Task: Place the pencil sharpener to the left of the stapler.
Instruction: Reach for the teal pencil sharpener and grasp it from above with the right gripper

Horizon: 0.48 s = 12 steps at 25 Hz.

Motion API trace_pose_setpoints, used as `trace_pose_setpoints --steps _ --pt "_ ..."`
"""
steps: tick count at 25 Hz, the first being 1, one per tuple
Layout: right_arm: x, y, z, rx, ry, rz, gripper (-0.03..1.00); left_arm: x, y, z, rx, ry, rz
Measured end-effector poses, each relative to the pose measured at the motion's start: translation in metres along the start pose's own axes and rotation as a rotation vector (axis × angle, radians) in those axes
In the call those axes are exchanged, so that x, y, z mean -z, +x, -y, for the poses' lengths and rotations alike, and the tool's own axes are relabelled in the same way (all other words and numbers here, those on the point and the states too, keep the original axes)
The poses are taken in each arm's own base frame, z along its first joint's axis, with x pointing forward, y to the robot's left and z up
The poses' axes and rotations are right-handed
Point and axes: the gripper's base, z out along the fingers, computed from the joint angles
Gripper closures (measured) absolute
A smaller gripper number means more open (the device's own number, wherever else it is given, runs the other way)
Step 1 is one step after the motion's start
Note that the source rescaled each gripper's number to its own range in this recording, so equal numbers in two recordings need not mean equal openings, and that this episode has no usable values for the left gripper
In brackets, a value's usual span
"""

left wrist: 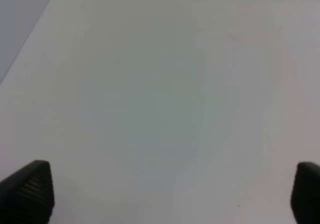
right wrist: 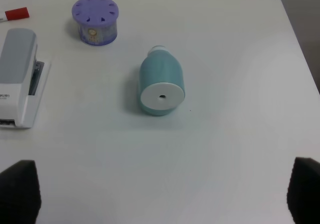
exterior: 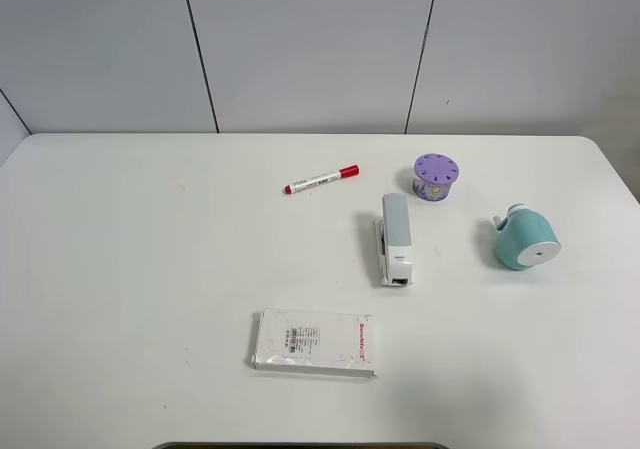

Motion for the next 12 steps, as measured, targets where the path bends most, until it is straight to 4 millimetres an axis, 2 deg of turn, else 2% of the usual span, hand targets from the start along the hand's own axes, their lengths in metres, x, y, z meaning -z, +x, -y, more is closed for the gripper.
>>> trace_pose_setpoints --steps 12 --pt "0.0 0.0 0.0 0.0 0.0 0.0 -0.03 0.0 0.0 0.0 0.0 0.0 0.0"
